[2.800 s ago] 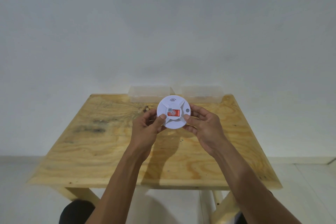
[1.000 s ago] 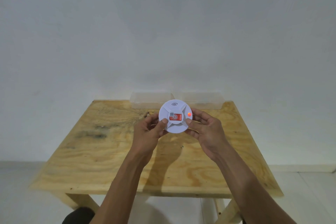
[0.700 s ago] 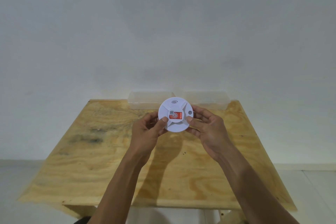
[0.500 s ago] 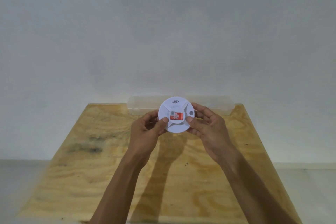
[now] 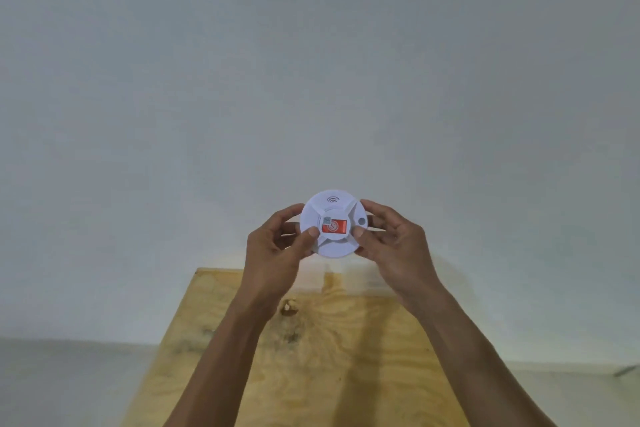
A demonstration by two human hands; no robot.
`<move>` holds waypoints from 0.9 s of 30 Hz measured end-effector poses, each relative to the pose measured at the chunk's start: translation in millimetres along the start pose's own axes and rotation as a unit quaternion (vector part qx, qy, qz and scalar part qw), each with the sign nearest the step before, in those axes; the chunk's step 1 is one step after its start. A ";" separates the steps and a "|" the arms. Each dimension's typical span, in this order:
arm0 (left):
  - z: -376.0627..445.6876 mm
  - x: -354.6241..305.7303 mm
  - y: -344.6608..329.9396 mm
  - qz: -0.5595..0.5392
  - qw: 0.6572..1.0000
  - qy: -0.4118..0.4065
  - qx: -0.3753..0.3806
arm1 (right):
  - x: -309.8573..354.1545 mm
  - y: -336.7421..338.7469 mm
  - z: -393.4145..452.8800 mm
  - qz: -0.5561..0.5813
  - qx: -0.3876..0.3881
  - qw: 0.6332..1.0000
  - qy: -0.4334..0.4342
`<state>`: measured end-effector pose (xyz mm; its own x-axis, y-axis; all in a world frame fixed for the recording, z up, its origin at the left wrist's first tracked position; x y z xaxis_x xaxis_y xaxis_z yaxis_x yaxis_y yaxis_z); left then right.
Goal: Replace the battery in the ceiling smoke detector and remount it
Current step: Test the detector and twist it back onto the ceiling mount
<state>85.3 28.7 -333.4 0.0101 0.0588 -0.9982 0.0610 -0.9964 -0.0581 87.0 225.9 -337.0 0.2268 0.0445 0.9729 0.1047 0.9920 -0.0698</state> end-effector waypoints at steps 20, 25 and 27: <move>44.3 -212.5 -18.0 -0.005 0.984 -0.180 -0.011 | 193.9 -14.1 90.6 -0.019 -0.046 0.976 0.210; 69.2 -262.1 -11.3 -0.025 0.975 -0.223 0.003 | 240.0 -33.5 123.8 -0.035 -0.062 0.962 0.264; 80.3 -282.6 -10.9 -0.031 0.971 -0.237 0.009 | 257.8 -39.3 137.4 -0.036 -0.070 0.956 0.284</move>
<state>1.7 18.1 -51.8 -0.4534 0.0882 -0.8869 0.0295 -0.9931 -0.1139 8.4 214.6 -53.2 0.6993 -0.1333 0.7023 0.2585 0.9631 -0.0746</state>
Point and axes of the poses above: each hand's wrist, its own z-axis towards the middle knuckle, its own y-axis out of the back of the hand, x = y × z, the point moved 6 cm from there along z, towards the middle knuckle, and after that the axes turned 7 degrees about y, right-handed, at the moved point
